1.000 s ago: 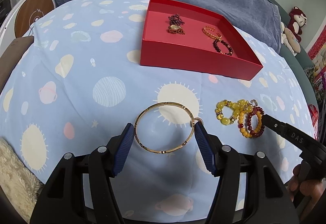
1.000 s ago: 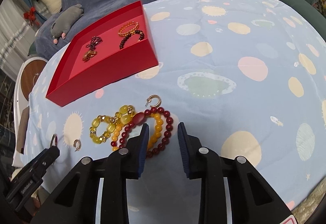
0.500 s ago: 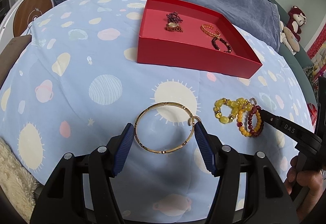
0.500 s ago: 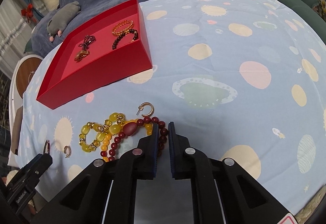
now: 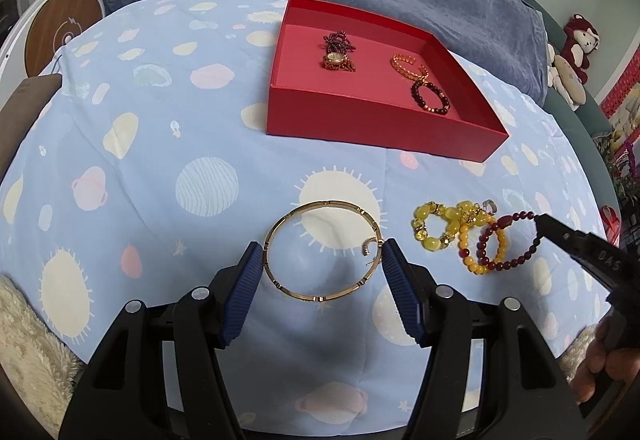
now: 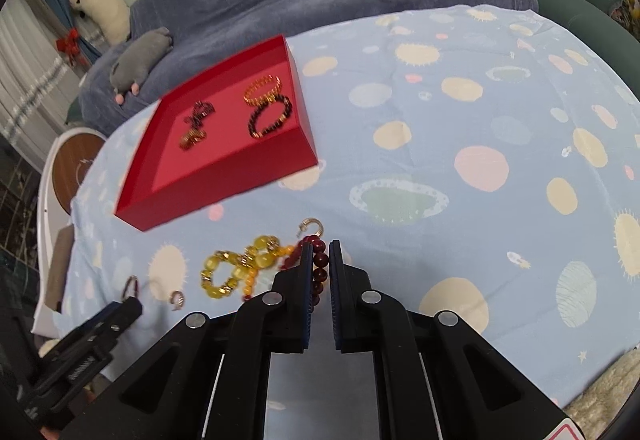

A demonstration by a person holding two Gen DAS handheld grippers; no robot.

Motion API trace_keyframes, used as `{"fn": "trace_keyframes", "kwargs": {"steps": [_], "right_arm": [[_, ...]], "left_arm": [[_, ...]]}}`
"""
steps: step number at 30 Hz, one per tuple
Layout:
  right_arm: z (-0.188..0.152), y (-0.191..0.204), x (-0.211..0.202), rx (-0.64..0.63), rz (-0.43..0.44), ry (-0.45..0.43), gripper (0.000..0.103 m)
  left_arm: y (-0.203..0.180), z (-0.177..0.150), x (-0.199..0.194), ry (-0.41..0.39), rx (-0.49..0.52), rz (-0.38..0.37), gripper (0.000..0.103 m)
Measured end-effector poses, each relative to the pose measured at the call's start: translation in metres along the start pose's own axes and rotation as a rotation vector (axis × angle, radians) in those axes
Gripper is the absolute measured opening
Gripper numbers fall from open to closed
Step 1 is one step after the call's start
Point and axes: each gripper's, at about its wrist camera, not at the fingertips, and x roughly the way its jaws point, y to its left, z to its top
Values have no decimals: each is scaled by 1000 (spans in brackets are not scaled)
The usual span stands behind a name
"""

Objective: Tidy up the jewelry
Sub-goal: 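Lower the gold bangle into the box while the right gripper lowers the red bracelet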

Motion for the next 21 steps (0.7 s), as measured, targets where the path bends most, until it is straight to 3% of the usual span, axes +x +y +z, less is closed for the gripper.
{"fn": "trace_keyframes", "kwargs": {"steps": [9,21], "right_arm": [[34,21,-27,-33,62,-59,8],[101,74,-6,-98,157,-101,8]], "left_arm": [[-5,24,-13,-24,7,-22,59],[-21,111,-7,-93,28,-47,59]]}}
